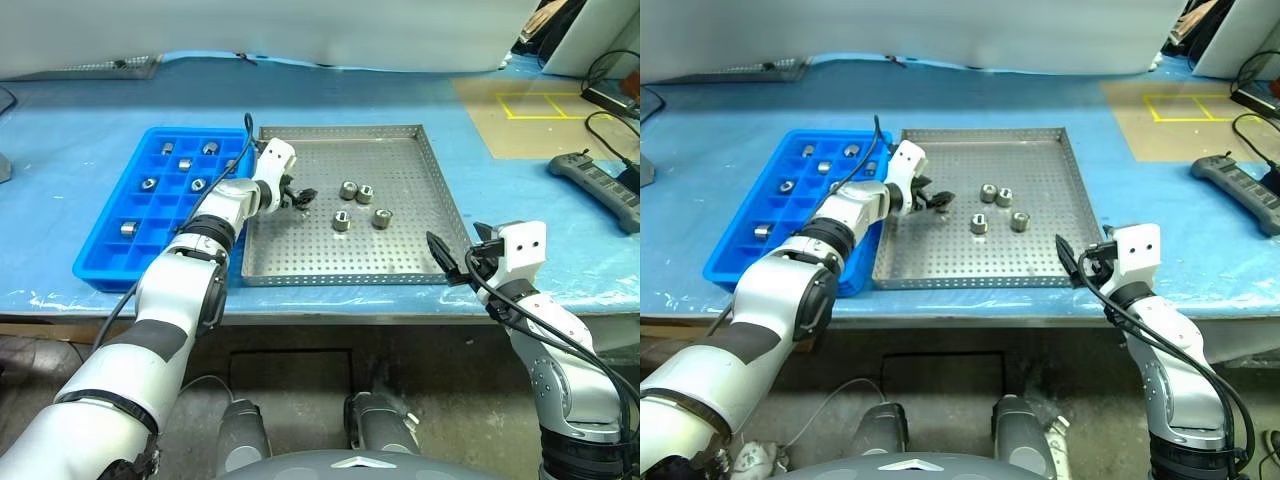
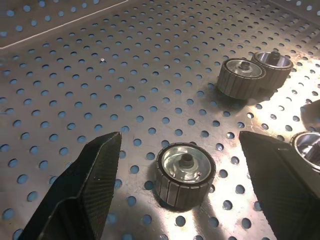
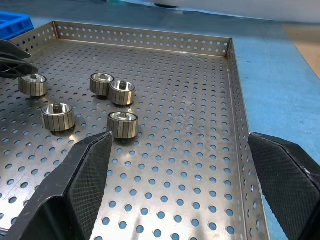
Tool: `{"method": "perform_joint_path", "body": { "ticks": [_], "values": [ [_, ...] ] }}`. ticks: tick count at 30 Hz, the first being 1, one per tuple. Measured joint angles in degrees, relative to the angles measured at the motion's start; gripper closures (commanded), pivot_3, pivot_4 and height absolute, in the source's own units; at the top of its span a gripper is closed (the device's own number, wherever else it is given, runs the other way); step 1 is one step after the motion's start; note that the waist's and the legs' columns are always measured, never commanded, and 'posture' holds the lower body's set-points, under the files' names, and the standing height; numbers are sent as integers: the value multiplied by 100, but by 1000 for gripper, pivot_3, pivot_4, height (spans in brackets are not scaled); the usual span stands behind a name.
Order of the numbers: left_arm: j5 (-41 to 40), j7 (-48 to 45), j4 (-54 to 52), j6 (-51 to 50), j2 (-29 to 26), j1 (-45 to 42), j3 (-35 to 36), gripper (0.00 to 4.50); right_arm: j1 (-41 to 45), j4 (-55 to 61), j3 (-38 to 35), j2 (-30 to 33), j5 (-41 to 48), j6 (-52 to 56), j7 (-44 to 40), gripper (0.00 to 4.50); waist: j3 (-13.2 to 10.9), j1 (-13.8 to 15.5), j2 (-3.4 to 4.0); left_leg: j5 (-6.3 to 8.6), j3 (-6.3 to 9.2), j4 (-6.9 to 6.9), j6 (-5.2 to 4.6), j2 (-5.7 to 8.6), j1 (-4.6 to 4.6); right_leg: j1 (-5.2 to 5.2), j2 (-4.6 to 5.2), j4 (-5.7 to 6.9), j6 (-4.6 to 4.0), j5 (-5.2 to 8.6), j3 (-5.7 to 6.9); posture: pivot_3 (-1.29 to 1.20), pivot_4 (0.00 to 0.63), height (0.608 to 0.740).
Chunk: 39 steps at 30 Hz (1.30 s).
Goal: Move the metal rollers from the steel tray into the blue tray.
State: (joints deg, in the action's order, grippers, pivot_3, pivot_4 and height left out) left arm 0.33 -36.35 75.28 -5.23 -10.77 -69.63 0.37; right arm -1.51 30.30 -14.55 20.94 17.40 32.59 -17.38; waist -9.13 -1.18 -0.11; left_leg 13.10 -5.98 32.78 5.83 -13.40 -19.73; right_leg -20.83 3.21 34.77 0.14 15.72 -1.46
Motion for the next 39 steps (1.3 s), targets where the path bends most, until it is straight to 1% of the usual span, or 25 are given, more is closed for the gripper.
{"method": "perform_joint_path", "body": {
  "ticks": [5,12,15,20,23,25,27,31,34,36,39],
  "values": [
    [129,293,83,92,73,11,18,500,-21,2,0,-1,25,21,42,0,0,-1,0,0,0,1,-1,2,0,0,0,0,0,0,-4,-602,150,740],
    [341,415,167,121,328,113,7,500,-168,111,-19,-25,44,19,214,0,0,-48,0,1,-3,2,-3,4,0,0,0,-1,1,-1,-12,-649,150,740],
    [499,680,228,113,374,257,-52,1109,-225,261,-70,-59,48,10,310,0,0,-124,0,2,-6,3,-5,4,2,0,0,-1,2,-1,-16,-666,150,740],
    [551,1195,250,158,344,295,47,2762,-305,360,-189,-86,76,9,407,0,0,-180,2,1,-13,11,-9,4,8,3,0,0,9,-7,-23,-648,150,740],
    [504,1501,291,175,211,295,270,2786,-298,365,-205,-85,77,-15,404,0,-2,-257,4,2,-13,17,-13,5,6,2,1,-2,10,-11,-26,-617,150,740],
    [262,1529,290,230,163,282,602,2786,-224,299,-186,-84,76,-28,378,0,-3,-274,4,2,-14,18,-14,5,5,2,1,-2,10,-12,-26,-588,150,740],
    [-118,1444,283,251,156,201,1014,2786,42,110,-76,-73,74,-46,311,0,-8,-267,4,2,-13,20,-14,6,3,1,1,-1,9,-13,-26,-516,150,740],
    [-583,1478,58,382,36,-44,1487,2786,593,-378,209,-35,73,-135,85,0,-28,-240,12,2,-13,20,-14,5,-3,-3,1,-1,8,-15,-23,-374,150,740],
    [-788,1814,-306,470,-246,-197,1698,2786,1066,-905,395,-4,75,-219,-162,0,-39,-209,22,2,-12,16,-14,5,-12,-12,0,-3,8,-15,-22,-296,150,740],
    [-860,1836,-644,451,-407,-175,1745,2786,1306,-1201,440,35,74,-291,-307,0,-44,-105,29,2,-12,13,-14,5,-20,-16,-2,-6,8,-15,-21,-230,150,740],
    [-923,1759,-1552,194,-656,261,1686,2786,1719,-1748,625,64,71,-440,-602,0,-45,39,32,2,-10,9,-15,5,-30,-19,-3,-2,9,-15,-17,-165,150,740]
  ]
}}
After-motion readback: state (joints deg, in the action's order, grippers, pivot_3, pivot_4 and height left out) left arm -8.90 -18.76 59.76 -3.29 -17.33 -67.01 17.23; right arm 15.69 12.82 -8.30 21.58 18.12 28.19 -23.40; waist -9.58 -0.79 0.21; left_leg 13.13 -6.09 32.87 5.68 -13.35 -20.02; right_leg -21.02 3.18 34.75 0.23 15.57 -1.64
